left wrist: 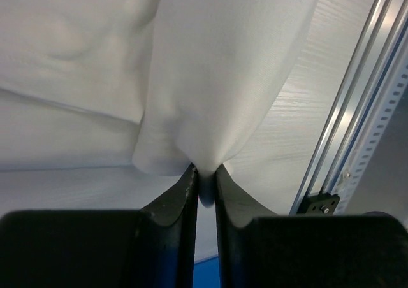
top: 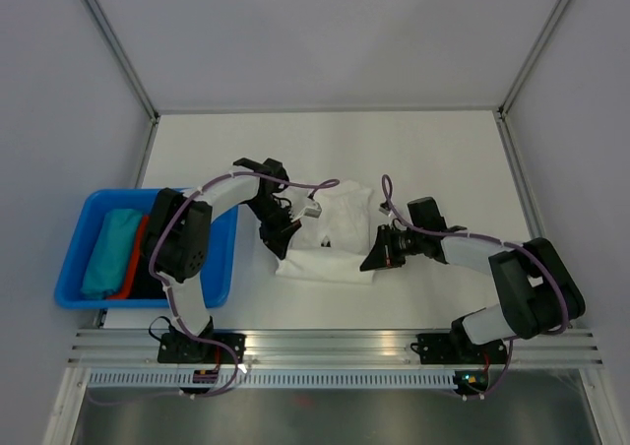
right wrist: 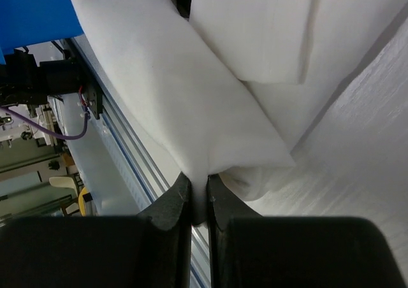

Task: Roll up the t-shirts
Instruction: Roll the tshirt

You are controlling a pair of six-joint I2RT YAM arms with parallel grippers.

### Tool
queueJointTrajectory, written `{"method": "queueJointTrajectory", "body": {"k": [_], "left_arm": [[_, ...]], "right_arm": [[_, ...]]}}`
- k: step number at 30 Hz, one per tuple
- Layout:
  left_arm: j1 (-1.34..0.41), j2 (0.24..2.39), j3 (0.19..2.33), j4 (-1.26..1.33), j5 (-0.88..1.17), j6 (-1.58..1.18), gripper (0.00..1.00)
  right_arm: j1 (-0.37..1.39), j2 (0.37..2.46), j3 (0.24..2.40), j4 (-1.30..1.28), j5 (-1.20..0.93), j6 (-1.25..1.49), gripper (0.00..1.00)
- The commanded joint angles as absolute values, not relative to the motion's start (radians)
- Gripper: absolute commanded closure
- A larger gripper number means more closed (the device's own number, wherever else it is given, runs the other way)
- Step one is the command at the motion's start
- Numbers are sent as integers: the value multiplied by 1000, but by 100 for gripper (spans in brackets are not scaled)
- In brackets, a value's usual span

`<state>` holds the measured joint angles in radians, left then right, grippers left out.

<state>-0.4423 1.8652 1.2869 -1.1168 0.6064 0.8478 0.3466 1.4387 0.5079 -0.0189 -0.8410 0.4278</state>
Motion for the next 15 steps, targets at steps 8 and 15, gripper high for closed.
{"method": "queueJointTrajectory", "body": {"k": [8,15], "left_arm": [[-431,1908,1324,-1063,537,842,84],[-430,1934,1361,-1054,532,833,74]], "right_arm": [[293,1534,647,-140,-836,342,82],[281,1491,630,-91,-723,367,55]]}}
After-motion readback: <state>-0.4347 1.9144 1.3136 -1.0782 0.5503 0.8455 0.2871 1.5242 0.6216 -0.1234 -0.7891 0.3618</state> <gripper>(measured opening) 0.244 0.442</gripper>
